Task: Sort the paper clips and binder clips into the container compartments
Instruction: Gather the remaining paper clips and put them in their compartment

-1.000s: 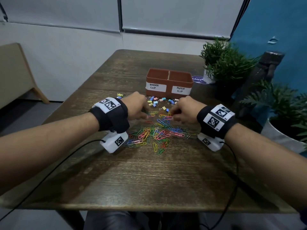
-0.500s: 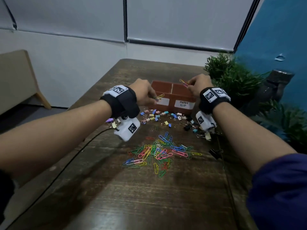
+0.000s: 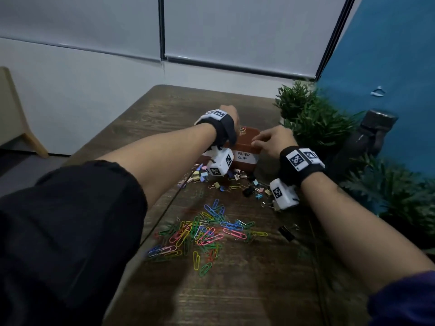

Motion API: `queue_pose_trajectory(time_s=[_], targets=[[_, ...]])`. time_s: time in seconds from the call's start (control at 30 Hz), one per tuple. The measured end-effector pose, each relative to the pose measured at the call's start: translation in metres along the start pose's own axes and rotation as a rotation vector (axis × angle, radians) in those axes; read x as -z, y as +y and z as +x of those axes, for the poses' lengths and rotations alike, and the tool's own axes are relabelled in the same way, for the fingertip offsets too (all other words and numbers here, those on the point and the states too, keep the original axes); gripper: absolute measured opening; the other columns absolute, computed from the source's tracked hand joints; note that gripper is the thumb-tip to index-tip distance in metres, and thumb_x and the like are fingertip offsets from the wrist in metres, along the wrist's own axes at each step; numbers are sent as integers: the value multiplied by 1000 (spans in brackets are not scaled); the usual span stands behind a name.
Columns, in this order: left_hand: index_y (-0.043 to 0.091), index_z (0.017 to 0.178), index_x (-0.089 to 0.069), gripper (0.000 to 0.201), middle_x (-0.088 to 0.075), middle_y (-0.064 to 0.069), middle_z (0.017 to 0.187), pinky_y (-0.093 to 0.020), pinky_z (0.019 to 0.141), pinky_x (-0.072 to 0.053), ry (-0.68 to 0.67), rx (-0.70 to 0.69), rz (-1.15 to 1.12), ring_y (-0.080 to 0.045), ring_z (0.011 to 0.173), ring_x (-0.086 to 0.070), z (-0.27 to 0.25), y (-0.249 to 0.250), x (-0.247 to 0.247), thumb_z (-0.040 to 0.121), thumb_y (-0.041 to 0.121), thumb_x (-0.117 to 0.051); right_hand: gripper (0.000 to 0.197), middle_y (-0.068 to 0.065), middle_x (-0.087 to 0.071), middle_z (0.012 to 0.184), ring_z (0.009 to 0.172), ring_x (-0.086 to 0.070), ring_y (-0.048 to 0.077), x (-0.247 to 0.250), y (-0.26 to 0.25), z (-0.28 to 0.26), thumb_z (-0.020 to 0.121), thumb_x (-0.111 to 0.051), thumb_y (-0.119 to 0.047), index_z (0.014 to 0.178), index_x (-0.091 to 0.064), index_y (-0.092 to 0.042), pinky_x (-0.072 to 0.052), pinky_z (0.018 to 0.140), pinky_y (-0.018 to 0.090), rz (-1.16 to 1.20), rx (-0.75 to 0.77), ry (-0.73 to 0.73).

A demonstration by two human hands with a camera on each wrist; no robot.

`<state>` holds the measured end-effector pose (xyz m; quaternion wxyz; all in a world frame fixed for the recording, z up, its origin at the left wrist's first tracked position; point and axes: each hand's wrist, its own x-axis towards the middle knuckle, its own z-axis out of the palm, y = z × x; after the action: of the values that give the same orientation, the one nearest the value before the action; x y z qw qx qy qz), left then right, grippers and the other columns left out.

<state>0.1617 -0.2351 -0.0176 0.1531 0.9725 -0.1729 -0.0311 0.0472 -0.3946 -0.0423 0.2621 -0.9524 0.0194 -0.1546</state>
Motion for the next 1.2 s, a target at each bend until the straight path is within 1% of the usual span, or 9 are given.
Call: queue_pose_trajectory(time_s=[0.2, 0.3, 0.4, 0.47, 0.53, 0.67, 0.8, 0.93, 1.2], targets=[[25, 83, -79, 23, -75, 5, 82, -38, 78, -60, 56, -96, 51, -18, 75, -71, -27, 13, -9, 62, 35, -79, 8, -2, -75, 93, 92, -67, 12, 7, 1, -25, 84, -77, -23, 91, -79, -20, -52, 90, 28, 19, 47, -21], [20, 97, -78, 18, -75, 1, 96, -34, 88, -55, 161, -172, 37, -17, 89, -69, -66, 13, 4, 80, 26, -76, 2, -4, -74, 84, 84, -68, 12, 9, -4, -44, 80, -80, -23, 81, -78, -23, -55, 79, 28, 58, 58, -109], [24, 91, -77, 15, -73, 8, 85, -29, 72, -55, 199, -233, 78, -12, 79, -67, -110, 7, 13, 83, 36, -72, 4, -7, -75, 86, 81, -67, 6, 2, -14, -61, 83, -77, -24, 84, -79, -27, -52, 69, 19, -43, 109, -254], [27, 90, -75, 17, -69, 13, 81, -24, 58, -46, 148, -242, 160, -10, 76, -65, -144, 1, 12, 84, 42, -70, 16, -5, -74, 100, 94, -68, 12, -10, -23, -67, 88, -69, -17, 96, -79, -28, -51, 80, 21, -188, 158, -343], [28, 92, -74, 17, -68, 13, 82, -23, 55, -43, 55, -250, 258, -9, 75, -64, -176, -7, 8, 85, 43, -69, 31, -3, -71, 114, 108, -65, 16, -20, -32, -72, 91, -59, -6, 109, -76, -24, -48, 89, 23, -283, 167, -433], [26, 106, -71, 26, -69, 9, 97, -30, 77, -52, -173, -236, 291, -12, 88, -64, -224, -35, -14, 87, 42, -68, 46, -3, -68, 123, 112, -63, 19, -32, -44, -82, 91, -50, 2, 123, -70, -25, -50, 97, 33, -448, 193, -595], [21, 135, -56, 41, -62, -2, 126, -29, 88, -45, -238, -196, 400, -21, 111, -58, -243, -54, -35, 96, 31, -55, 52, 0, -64, 129, 120, -58, 22, -28, -46, -96, 93, -48, 0, 138, -57, -23, -47, 101, 33, -481, 164, -589], [21, 141, -50, 44, -54, -4, 138, -30, 99, -41, -234, -180, 406, -23, 124, -52, -232, -57, -38, 97, 17, -47, 51, -2, -69, 121, 117, -60, 20, -23, -45, -114, 91, -50, -3, 138, -57, -23, -47, 102, 35, -457, 207, -563], [19, 129, -63, 40, -61, -5, 124, -35, 97, -47, -292, -221, 458, -25, 115, -56, -211, -55, -49, 92, 11, -50, 62, -15, -74, 100, 103, -65, 3, -26, -48, -145, 84, -50, 6, 135, -58, -28, -51, 97, 27, -297, 279, -645]])
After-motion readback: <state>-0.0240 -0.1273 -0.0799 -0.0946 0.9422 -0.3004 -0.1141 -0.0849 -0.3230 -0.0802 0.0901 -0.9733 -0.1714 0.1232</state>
